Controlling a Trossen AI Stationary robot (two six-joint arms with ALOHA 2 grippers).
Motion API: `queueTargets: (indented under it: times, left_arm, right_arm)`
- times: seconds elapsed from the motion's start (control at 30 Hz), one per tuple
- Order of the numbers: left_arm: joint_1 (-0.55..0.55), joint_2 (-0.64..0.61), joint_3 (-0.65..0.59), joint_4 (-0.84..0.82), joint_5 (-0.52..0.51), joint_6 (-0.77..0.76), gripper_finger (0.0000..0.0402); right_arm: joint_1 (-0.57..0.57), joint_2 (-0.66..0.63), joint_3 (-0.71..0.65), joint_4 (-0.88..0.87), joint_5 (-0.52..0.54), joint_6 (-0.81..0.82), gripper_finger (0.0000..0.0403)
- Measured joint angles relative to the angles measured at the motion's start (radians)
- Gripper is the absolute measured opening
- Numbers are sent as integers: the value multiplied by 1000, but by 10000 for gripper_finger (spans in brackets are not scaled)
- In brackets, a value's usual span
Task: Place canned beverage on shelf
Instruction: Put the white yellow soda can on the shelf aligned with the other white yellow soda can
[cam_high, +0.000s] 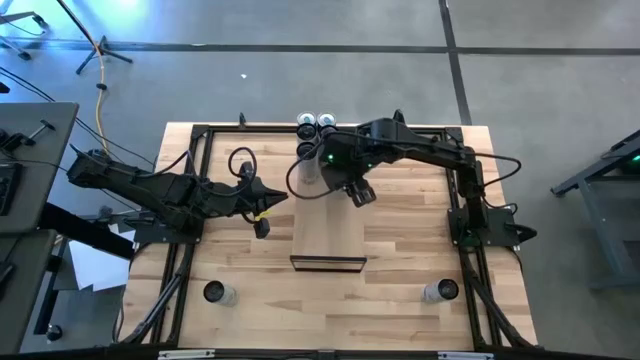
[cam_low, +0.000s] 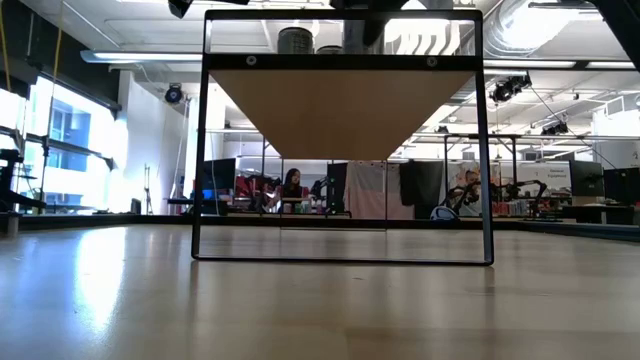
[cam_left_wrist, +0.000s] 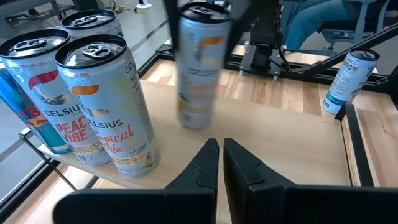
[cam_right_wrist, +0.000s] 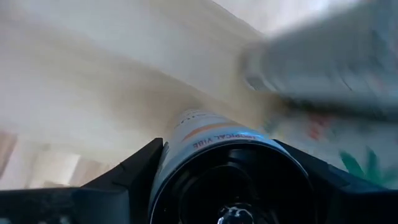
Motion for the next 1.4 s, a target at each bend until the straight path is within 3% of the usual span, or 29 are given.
queueTargets:
  times: [0.2,0.4,0.67,0.8,1.4]
  left_arm:
    - [0,0,0,0,0,28,0]
    - [0,0,0,0,0,71,0]
    - [0,0,0,0,-1,97,0]
    - [0,0,0,0,-1,97,0]
    - [0,0,0,0,-1,61,0]
  right_arm:
    - [-16,0,0,-10,64,277,248]
    - [-41,0,0,-10,45,586,249]
    - [-64,0,-1,20,35,874,249]
    - [-63,0,-1,18,37,892,249]
    - [-61,0,-1,106,39,634,292]
